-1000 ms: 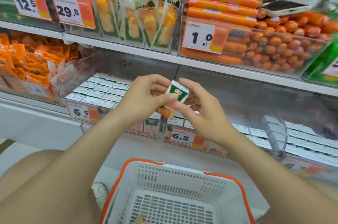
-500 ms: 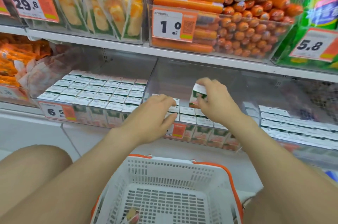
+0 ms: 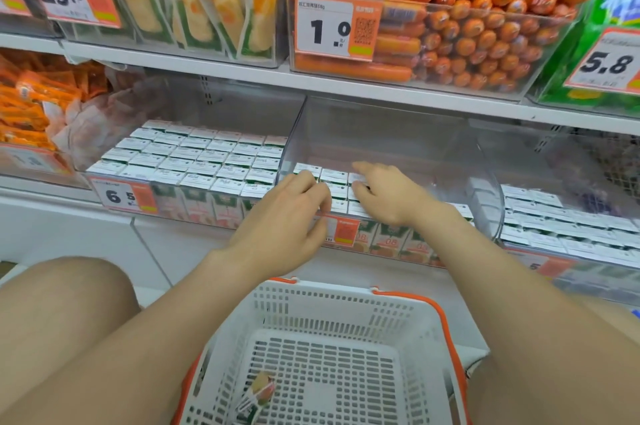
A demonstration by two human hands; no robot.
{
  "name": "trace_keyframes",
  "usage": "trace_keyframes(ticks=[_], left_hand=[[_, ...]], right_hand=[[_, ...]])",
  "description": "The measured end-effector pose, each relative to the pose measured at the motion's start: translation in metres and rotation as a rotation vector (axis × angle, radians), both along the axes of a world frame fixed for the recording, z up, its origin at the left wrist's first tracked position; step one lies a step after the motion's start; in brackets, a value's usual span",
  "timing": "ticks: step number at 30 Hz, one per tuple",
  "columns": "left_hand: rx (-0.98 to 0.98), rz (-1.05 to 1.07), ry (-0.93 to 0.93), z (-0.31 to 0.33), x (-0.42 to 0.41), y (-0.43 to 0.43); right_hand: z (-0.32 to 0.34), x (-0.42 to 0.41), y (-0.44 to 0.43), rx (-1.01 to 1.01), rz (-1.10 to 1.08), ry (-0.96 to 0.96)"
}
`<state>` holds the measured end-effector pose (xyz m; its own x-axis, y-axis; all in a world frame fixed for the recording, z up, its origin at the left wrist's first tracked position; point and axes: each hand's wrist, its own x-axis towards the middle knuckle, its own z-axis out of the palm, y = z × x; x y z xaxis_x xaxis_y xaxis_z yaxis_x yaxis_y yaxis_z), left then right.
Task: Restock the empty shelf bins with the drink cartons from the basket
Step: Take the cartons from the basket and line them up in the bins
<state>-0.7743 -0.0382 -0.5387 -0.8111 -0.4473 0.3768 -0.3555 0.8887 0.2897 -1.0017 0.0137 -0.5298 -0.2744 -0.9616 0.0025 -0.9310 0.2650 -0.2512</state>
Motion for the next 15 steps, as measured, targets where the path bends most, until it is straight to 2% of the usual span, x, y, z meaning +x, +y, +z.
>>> trace_keyframes(ticks=[3, 5, 6, 7, 12, 15], left_hand=[[0.061, 0.025, -0.054, 0.004, 0.011, 0.013], [0.129, 0.033, -0.224, -0.003, 0.018, 0.018], [0.143, 0.031, -0.326, -0.010, 0.020, 0.018], [0.162, 0.030, -0.439, -0.020, 0.022, 0.019], [0.372, 0.016, -1.009, -0.098, 0.030, 0.023], [0.405, 0.004, -1.207, -0.144, 0.039, 0.028]], right_hand=[[0.010, 0.019, 0.014, -0.217, 0.011, 0.044], [0.018, 0.045, 0.033, -0.381, 0.077, -0.002], [0.020, 0.060, 0.045, -0.378, 0.128, -0.025], [0.017, 0.075, 0.057, -0.323, 0.192, -0.037], [-0.053, 0.131, 0.095, 0.241, 0.413, 0.031], [-0.111, 0.149, 0.104, 0.460, 0.451, 0.021]])
